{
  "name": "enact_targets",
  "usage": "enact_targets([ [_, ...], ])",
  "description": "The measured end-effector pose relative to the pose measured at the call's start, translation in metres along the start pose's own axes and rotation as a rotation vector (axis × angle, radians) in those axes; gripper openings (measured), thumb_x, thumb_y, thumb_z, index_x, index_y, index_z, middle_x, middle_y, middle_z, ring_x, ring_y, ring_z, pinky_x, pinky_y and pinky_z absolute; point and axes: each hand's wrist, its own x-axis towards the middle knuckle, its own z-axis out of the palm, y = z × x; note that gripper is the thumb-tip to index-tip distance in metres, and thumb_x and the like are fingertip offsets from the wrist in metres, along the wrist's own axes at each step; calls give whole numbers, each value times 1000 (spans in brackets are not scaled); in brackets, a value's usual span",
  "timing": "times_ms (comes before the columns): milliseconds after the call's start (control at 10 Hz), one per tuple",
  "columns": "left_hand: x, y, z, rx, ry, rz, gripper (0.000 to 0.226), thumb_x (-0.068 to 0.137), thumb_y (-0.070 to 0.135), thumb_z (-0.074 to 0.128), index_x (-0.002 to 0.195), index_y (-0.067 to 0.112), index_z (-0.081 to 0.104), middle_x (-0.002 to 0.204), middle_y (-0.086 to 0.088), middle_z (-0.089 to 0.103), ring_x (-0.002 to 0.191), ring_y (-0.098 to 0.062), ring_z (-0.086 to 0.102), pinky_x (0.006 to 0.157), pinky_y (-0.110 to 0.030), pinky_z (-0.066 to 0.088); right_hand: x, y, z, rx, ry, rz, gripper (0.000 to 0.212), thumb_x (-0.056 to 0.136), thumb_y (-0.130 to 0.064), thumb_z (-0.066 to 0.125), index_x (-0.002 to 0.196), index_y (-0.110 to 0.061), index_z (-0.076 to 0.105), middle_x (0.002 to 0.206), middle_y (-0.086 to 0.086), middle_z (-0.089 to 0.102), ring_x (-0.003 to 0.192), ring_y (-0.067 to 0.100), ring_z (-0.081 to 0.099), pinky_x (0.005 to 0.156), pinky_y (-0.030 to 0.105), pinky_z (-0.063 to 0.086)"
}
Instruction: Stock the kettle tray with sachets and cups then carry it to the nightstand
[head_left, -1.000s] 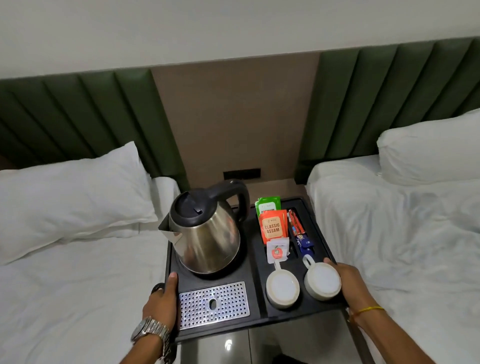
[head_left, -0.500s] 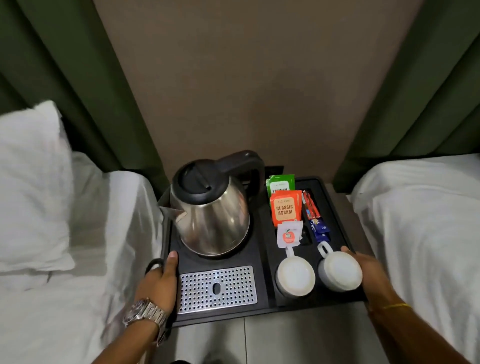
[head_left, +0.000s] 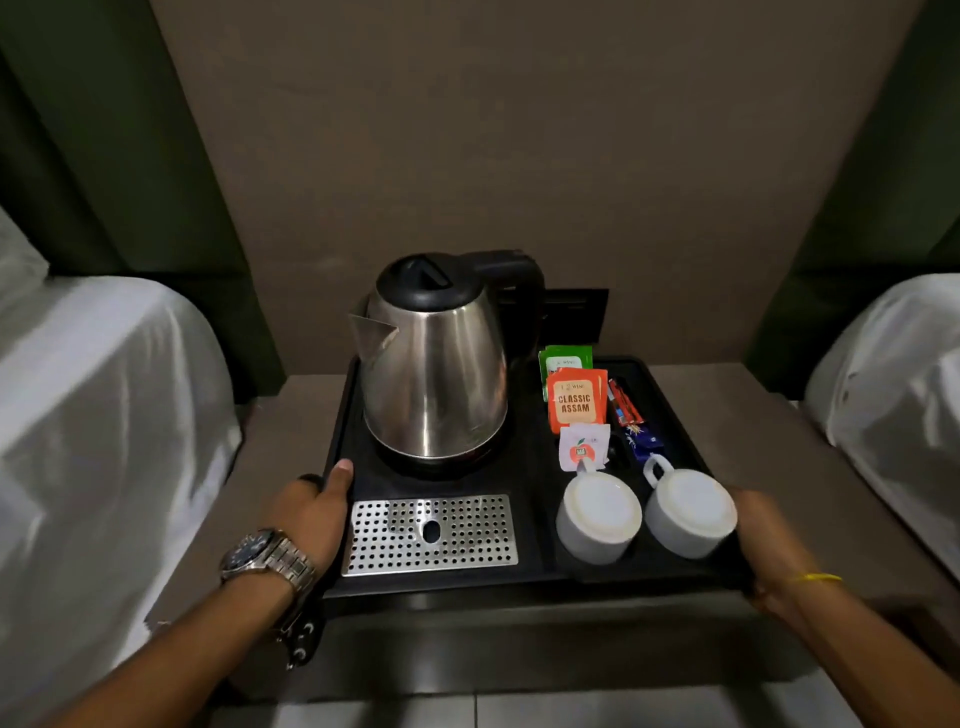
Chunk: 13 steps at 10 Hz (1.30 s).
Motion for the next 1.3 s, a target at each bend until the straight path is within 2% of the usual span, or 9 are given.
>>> enact_targets([
  [200,8,-15,21,43,-28,-22,49,97,54,39,73,17,59,72,-1,56,67,-21,52,73,-37,38,12,3,-5,51,124,-84,13,82,-7,61,71,-3,64,71,16,63,75,33,58,64,46,45],
  [400,14,-4,17,195,-28,-1,58,96,52,39,67,10,65,75,-13,64,74,-34,60,73,-38,45,5,5,-3,104,125,-188,15,61,-19,67,61,-4,62,66,8,58,73,22,53,62,44,45],
  [500,15,3,16,319,65,88,59,95,47,43,58,6,65,60,-12,60,59,-29,56,53,-31,32,10,11,-6,100,127,-189,26,64,-26,69,71,-1,73,71,10,71,77,26,63,69,49,52],
  [700,14,4,18,337,71,99,58,96,46,42,62,5,64,62,-13,60,57,-27,55,51,-29,31,14,12,-3,174,173,-123,23,72,-19,69,83,1,73,86,20,77,100,47,71,78,63,57],
  [800,15,2,22,344,71,103,57,97,45,39,66,4,64,67,-15,62,59,-29,56,54,-30,34,14,8,-2,167,150,-104,19,76,-16,68,81,1,74,84,20,77,94,44,72,78,66,57],
  [1000,17,-1,27,362,51,102,59,98,46,33,76,3,67,82,-22,67,71,-36,59,68,-35,44,8,3,-6,123,79,-74,19,89,-12,63,86,-5,80,96,25,77,88,43,71,69,51,59],
  [1100,14,1,26,363,36,92,58,99,46,32,79,4,67,87,-22,67,73,-35,59,69,-36,44,2,-6,-11,-10,-13,-93,29,96,0,53,115,-1,76,113,22,74,95,38,68,79,46,58],
  [1200,11,4,23,394,36,94,58,99,47,30,85,5,68,90,-21,68,72,-33,57,67,-34,42,-5,-20,-17,-155,-58,-128,35,97,7,49,125,2,69,118,17,69,91,25,62,72,31,48],
  [1300,7,6,23,393,37,71,58,100,47,29,86,6,68,87,-17,67,71,-30,58,65,-33,41,-21,-58,-29,-174,-72,-147,38,96,9,47,121,-5,71,127,19,68,102,27,59,76,32,43],
])
